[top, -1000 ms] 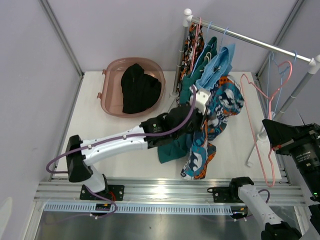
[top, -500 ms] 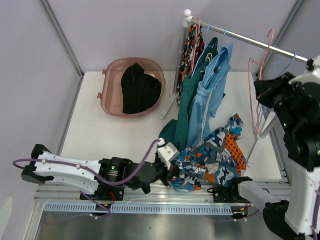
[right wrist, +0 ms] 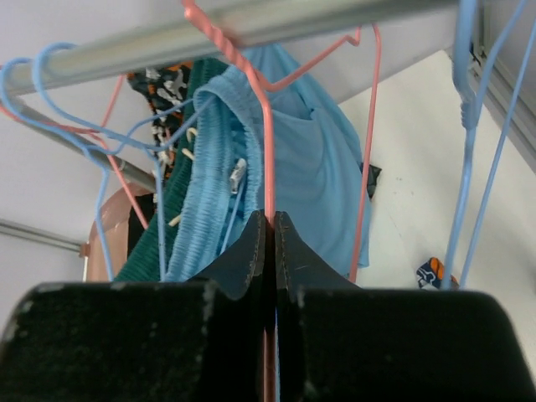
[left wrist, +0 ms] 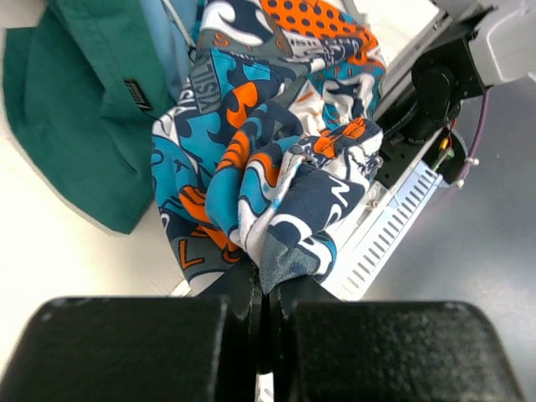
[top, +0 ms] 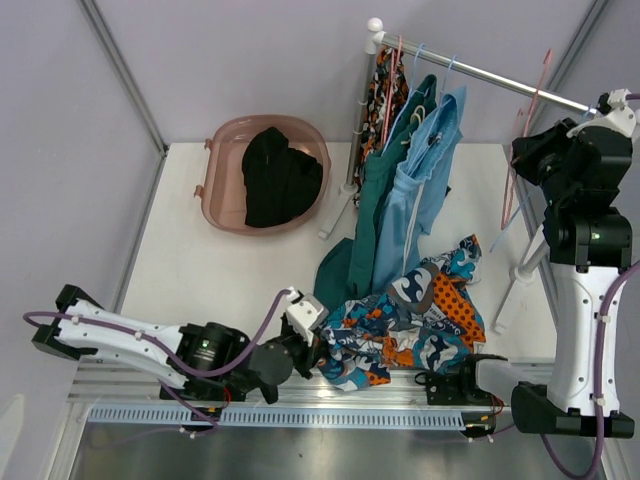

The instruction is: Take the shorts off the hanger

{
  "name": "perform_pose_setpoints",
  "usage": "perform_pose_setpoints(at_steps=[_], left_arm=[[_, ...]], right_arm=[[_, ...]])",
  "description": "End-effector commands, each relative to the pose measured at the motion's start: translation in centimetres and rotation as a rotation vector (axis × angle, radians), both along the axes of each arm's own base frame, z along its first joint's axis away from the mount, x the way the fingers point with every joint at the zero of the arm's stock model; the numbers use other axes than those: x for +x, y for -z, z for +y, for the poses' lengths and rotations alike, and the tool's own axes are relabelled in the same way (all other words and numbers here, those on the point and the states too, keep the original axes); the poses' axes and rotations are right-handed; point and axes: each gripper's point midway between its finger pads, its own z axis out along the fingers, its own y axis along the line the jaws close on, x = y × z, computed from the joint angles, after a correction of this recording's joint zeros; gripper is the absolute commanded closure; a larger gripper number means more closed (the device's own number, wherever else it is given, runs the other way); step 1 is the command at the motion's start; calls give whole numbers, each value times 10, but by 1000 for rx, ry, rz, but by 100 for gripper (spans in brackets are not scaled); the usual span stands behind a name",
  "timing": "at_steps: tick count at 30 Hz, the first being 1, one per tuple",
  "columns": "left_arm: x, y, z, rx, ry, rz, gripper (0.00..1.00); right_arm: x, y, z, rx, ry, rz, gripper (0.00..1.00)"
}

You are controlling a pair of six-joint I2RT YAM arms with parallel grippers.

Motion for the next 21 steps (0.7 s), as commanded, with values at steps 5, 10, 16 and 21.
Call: perform_pose_setpoints(at_steps=[5,10,16,21], left_arm=[[26,-51,25,-74,-131,-70,100],[50,-94,41,-81,-187,-154,100],[101,-162,76,-107,-338,-257,100],[147,-236,117,-114,-461,-423,100]], right_arm=[[-10,21,4,39,-42,-24,100],[-25,38,13,59,-81,-3,100],[-40,45,17,62,-101,14,15],[-50,54,18,58,-103,25,1]])
